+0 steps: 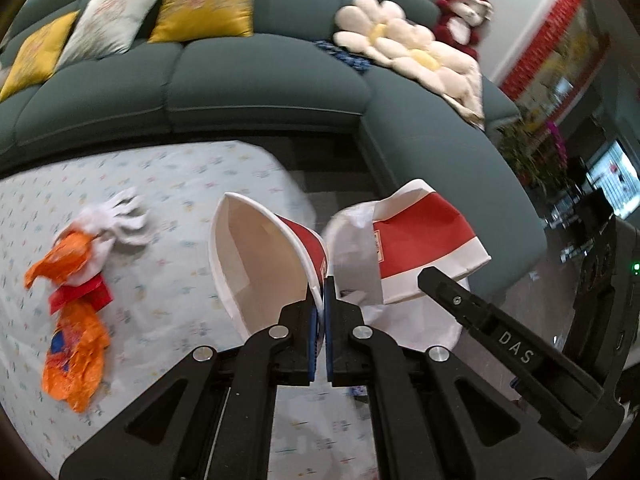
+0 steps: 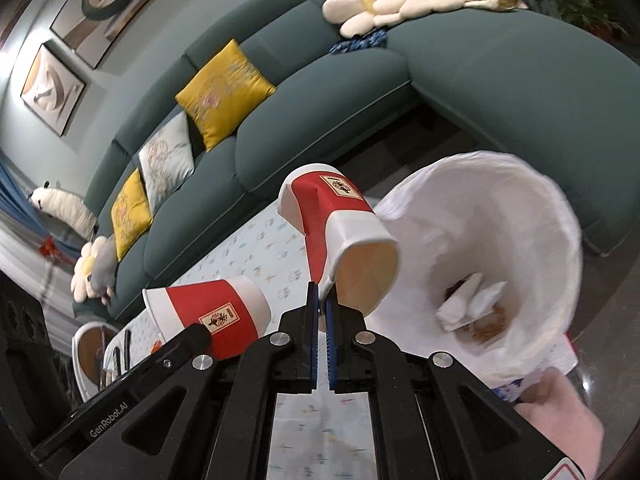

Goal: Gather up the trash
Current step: 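Carry both red paper cups to the white bin and open both tools inside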

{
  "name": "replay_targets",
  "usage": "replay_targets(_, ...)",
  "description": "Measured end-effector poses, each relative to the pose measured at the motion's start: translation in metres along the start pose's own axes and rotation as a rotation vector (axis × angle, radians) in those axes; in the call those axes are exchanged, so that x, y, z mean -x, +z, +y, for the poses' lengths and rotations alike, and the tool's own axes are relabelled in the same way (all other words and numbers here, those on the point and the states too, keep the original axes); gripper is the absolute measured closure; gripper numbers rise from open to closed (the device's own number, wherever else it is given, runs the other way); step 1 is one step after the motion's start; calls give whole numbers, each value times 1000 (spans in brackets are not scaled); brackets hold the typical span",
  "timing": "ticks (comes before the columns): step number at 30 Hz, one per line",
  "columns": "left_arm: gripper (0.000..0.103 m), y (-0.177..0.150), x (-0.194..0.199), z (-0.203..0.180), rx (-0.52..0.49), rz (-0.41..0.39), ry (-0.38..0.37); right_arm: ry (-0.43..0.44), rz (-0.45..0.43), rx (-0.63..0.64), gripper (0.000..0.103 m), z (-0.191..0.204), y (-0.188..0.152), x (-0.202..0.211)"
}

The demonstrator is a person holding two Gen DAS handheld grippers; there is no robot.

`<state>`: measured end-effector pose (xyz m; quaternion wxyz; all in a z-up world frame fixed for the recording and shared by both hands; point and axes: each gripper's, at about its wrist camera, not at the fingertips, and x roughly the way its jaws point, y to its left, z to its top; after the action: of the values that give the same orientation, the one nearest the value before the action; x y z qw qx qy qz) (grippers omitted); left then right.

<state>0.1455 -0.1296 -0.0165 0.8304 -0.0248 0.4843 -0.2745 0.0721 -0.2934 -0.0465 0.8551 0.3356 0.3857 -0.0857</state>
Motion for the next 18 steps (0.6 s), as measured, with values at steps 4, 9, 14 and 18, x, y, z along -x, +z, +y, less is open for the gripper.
replay_targets(4, 101, 4, -9, -32, -62, 7, -34, -27, -33, -13, 99, -21, 9, 17)
replay_targets(9, 101, 10, -20, -67, -115, 19, -82, -56, -69, -31, 99, -49, 20, 35)
replay_targets(14, 99, 15, -29, -88, -139, 31, -107, -72, -89, -51, 99, -68, 26, 45)
replay_targets(18, 83, 18, -31, -89, -103, 32, -117, -77, -95, -60, 99, -75, 29, 48)
